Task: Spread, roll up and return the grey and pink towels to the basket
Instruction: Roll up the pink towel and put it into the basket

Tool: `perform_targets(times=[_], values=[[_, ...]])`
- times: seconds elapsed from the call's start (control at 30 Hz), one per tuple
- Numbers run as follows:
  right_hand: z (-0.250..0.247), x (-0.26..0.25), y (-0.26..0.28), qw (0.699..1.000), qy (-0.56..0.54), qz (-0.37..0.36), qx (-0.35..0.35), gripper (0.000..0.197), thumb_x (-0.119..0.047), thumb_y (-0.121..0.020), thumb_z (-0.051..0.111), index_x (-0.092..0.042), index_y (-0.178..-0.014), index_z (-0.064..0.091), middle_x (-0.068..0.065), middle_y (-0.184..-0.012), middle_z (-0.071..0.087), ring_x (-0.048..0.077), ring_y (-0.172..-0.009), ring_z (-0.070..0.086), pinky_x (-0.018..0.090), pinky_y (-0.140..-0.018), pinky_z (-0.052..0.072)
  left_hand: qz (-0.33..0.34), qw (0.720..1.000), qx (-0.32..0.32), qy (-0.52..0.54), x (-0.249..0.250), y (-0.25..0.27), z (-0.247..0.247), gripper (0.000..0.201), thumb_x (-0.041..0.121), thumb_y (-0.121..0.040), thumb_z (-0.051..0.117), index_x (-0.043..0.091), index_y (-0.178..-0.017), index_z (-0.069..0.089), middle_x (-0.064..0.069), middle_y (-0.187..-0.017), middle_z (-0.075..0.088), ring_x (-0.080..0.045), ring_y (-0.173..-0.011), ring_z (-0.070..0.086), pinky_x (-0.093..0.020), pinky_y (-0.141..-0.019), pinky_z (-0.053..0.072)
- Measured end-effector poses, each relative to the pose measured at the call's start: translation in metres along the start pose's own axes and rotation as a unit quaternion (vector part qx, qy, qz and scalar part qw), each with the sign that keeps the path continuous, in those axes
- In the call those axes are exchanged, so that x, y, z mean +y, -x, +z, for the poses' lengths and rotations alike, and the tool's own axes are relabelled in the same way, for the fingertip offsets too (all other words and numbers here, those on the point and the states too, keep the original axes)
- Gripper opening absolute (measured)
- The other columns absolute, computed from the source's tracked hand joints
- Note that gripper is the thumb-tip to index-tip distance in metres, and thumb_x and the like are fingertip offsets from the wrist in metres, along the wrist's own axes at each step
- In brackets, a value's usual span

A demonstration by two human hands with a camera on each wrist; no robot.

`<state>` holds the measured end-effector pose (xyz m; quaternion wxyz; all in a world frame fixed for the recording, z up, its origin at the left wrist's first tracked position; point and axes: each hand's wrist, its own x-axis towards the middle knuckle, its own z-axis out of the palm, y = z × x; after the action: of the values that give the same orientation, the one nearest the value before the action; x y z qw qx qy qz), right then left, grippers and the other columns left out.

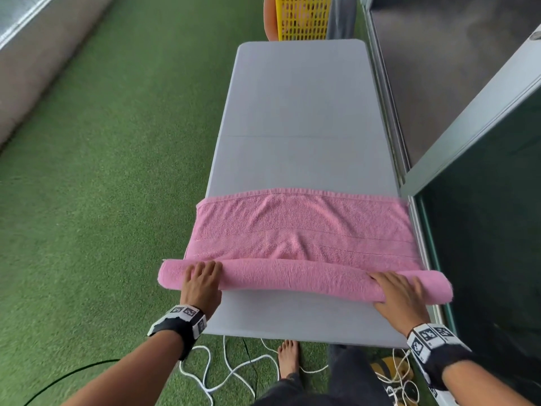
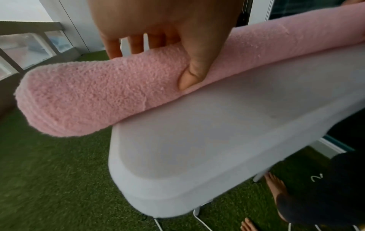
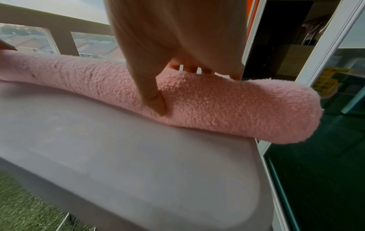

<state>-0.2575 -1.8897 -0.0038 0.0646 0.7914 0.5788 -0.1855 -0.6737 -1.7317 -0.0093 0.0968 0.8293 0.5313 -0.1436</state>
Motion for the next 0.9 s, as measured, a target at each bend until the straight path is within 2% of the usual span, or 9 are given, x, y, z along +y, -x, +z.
perform_targets(times=[0.1, 0.2, 0.37, 0.47, 0.57, 0.63, 0.73, 0.83, 0.9], values=[[-0.01, 0.001, 0.0, 0.999, 0.017, 0.019, -0.036, 0.058, -0.039, -0.08, 0.069, -0.036, -0.134, 0.05, -0.014, -0.135, 0.055, 0.015, -0.125, 0.048, 0.044, -0.113, 0.024, 0.014, 0.999, 0.033, 0.006, 0.006, 0.001, -0.002, 0.047, 0.025, -0.048, 0.087, 0.018, -0.088, 0.064, 0.001, -0.088, 0.066, -0.025, -0.082, 0.061, -0.046, -0.081, 0.051], [-0.022, 0.009, 0.006, 0.995, 0.002, 0.018, -0.098, 0.042, -0.042, -0.079, 0.059, -0.04, -0.121, 0.055, -0.014, -0.122, 0.061, 0.015, -0.112, 0.055, 0.038, -0.101, 0.039, 0.056, 0.998, 0.024, 0.026, 0.006, 0.021, 0.007, 0.042, 0.034, -0.048, 0.085, 0.024, -0.083, 0.064, 0.008, -0.082, 0.066, -0.017, -0.075, 0.059, -0.038, -0.076, 0.051], [-0.038, 0.024, 0.001, 0.97, -0.057, 0.04, -0.231, 0.038, -0.039, -0.069, 0.06, -0.034, -0.106, 0.064, -0.009, -0.108, 0.067, 0.014, -0.098, 0.062, 0.037, -0.09, 0.05, 0.095, 0.994, -0.051, 0.018, -0.006, 0.026, 0.001, 0.037, 0.042, -0.076, 0.062, 0.027, -0.109, 0.061, 0.011, -0.105, 0.064, -0.014, -0.096, 0.054, -0.037, -0.094, 0.042], [-0.038, 0.027, -0.011, 0.989, -0.07, 0.047, -0.125, 0.034, -0.036, -0.089, 0.056, -0.04, -0.123, 0.056, -0.012, -0.134, 0.053, 0.016, -0.125, 0.051, 0.047, -0.112, 0.032, 0.081, 0.994, 0.021, 0.065, -0.011, 0.01, -0.008, 0.056, 0.039, -0.086, 0.053, 0.017, -0.137, 0.047, -0.001, -0.134, 0.056, -0.02, -0.119, 0.052, -0.04, -0.106, 0.035], [-0.033, 0.023, -0.01, 0.993, -0.103, 0.033, -0.038, 0.048, -0.056, -0.097, 0.04, -0.042, -0.144, 0.036, -0.022, -0.15, 0.031, 0.012, -0.144, 0.026, 0.051, -0.118, 0.005, 0.063, 0.993, 0.063, 0.074, -0.003, 0.006, -0.006, 0.066, 0.05, -0.094, 0.03, 0.016, -0.15, 0.029, -0.005, -0.153, 0.033, -0.023, -0.141, 0.032, -0.046, -0.117, 0.02], [-0.027, 0.018, 0.0, 0.995, -0.063, 0.018, -0.073, 0.065, -0.068, -0.09, 0.043, -0.043, -0.147, 0.026, -0.026, -0.147, 0.026, 0.011, -0.147, 0.018, 0.05, -0.118, 0.0, 0.078, 0.996, 0.031, 0.042, 0.007, 0.009, 0.003, 0.079, 0.064, -0.088, 0.044, 0.016, -0.149, 0.03, -0.004, -0.153, 0.03, -0.025, -0.142, 0.027, -0.049, -0.116, 0.013], [-0.013, 0.01, 0.017, 0.998, 0.028, 0.009, -0.063, 0.074, -0.047, -0.08, 0.07, -0.037, -0.145, 0.036, -0.016, -0.148, 0.04, 0.014, -0.138, 0.036, 0.053, -0.117, 0.011, 0.058, 0.998, -0.007, 0.006, 0.015, 0.013, 0.01, 0.093, 0.053, -0.059, 0.082, 0.014, -0.136, 0.048, -0.005, -0.134, 0.056, -0.028, -0.125, 0.051, -0.05, -0.112, 0.026], [0.003, 0.004, 0.029, 1.0, 0.0, 0.0, -0.021, 0.068, -0.026, -0.062, 0.085, -0.032, -0.125, 0.061, -0.011, -0.123, 0.064, 0.017, -0.115, 0.057, 0.056, -0.109, 0.029, 0.036, 0.999, 0.009, 0.013, 0.014, 0.013, 0.005, 0.085, 0.036, -0.048, 0.09, 0.017, -0.122, 0.052, -0.001, -0.116, 0.063, -0.025, -0.106, 0.061, -0.05, -0.099, 0.044], [0.009, 0.003, 0.037, 0.999, 0.007, -0.015, -0.027, 0.063, -0.029, -0.065, 0.082, -0.034, -0.124, 0.061, -0.015, -0.121, 0.064, 0.013, -0.113, 0.056, 0.05, -0.11, 0.027, 0.027, 0.999, 0.019, 0.003, 0.011, 0.01, 0.002, 0.081, 0.032, -0.046, 0.09, 0.017, -0.118, 0.056, 0.0, -0.11, 0.065, -0.024, -0.098, 0.063, -0.049, -0.09, 0.048]])
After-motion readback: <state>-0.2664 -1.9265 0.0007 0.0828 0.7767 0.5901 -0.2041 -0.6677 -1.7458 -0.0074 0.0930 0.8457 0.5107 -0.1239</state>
